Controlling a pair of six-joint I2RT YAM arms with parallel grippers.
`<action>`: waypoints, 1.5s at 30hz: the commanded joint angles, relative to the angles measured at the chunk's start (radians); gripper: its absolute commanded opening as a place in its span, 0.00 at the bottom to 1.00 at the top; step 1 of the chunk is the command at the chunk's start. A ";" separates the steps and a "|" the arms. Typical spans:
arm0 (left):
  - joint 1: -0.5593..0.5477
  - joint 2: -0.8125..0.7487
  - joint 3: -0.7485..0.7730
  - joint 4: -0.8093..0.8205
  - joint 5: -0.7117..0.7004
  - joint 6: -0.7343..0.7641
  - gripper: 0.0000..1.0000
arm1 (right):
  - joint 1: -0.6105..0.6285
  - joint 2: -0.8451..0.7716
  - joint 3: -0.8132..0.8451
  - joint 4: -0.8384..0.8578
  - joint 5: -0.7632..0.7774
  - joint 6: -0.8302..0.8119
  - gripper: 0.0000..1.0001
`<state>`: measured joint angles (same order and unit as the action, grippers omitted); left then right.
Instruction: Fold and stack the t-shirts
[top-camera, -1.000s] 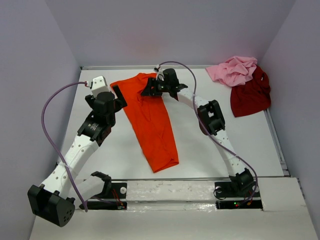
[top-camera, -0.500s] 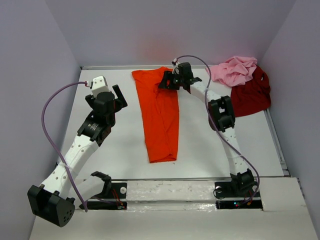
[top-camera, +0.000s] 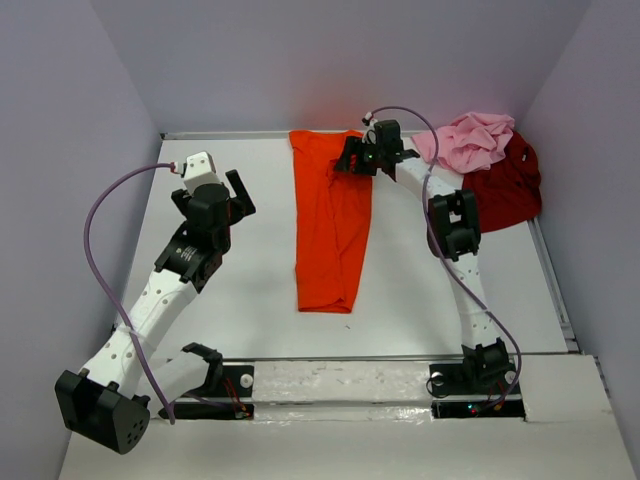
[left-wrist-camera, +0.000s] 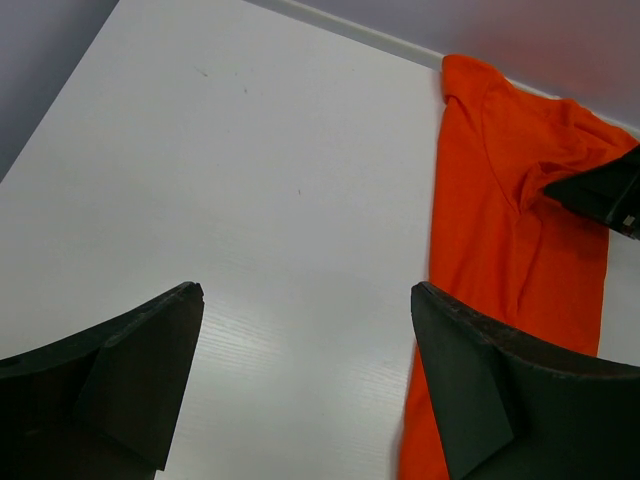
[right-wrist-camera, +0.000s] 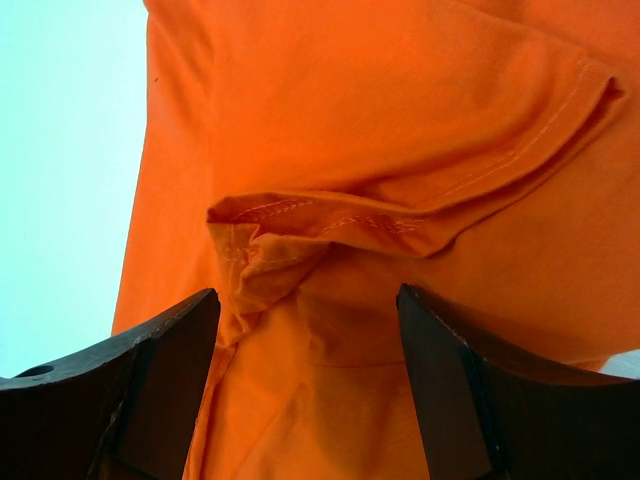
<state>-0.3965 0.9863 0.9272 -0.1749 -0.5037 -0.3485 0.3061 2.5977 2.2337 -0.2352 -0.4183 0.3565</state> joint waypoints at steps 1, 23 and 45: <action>0.004 -0.009 -0.002 0.037 -0.001 0.013 0.94 | 0.010 -0.019 0.073 -0.072 -0.068 -0.024 0.77; -0.103 0.149 -0.092 0.159 0.338 -0.236 0.93 | 0.169 -1.173 -1.229 0.211 0.137 0.096 0.76; -0.275 0.008 -0.514 0.311 0.422 -0.454 0.92 | 0.435 -1.529 -1.737 0.142 0.312 0.315 0.74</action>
<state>-0.6579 1.0183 0.4465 0.1074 -0.1005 -0.7700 0.6971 1.0370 0.5110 -0.1490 -0.1333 0.6262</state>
